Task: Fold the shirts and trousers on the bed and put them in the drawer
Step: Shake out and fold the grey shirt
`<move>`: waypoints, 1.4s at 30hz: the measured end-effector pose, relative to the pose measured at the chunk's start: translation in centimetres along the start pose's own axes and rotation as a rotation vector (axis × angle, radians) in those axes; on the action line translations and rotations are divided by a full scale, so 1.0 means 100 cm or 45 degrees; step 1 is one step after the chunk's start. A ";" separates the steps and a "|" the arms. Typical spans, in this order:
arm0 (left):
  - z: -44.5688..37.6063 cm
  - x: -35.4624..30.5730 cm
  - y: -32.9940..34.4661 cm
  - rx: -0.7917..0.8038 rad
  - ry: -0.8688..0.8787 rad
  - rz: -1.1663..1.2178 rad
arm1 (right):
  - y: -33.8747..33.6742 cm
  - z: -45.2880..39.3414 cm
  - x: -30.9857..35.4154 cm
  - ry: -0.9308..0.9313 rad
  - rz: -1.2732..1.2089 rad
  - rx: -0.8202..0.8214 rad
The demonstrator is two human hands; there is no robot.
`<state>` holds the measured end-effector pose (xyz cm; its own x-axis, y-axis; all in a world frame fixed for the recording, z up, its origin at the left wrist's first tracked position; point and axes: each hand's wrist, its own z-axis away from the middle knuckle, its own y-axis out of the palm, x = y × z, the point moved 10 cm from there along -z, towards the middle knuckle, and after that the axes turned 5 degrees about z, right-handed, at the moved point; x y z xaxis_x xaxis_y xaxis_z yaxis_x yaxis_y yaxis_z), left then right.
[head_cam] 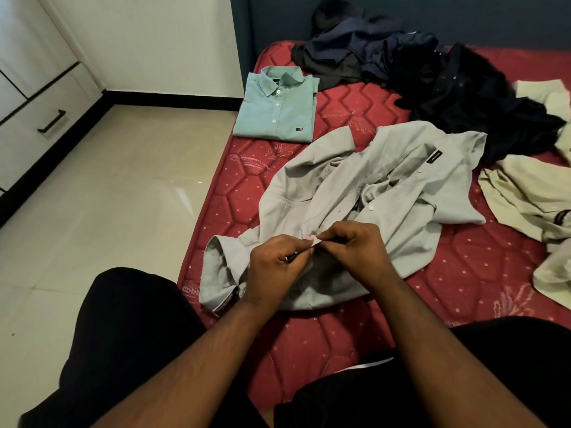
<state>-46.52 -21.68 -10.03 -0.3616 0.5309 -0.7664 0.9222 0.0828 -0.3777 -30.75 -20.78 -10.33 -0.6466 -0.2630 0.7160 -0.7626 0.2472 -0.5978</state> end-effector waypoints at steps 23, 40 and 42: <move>0.013 0.069 -0.011 0.908 -0.123 -0.781 | 0.004 0.000 -0.042 0.037 0.496 0.339; -0.030 0.075 0.042 0.339 -0.488 -0.024 | 0.047 0.006 -0.037 -0.192 1.129 0.232; -0.026 0.080 0.044 0.281 -0.712 0.285 | 0.043 0.004 -0.032 -0.201 1.051 0.189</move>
<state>-45.01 -14.91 -16.47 -0.2355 -0.0095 -0.9718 0.9552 -0.1866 -0.2297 -31.96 -19.27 -15.37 -0.9831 -0.1818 -0.0216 -0.0335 0.2948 -0.9550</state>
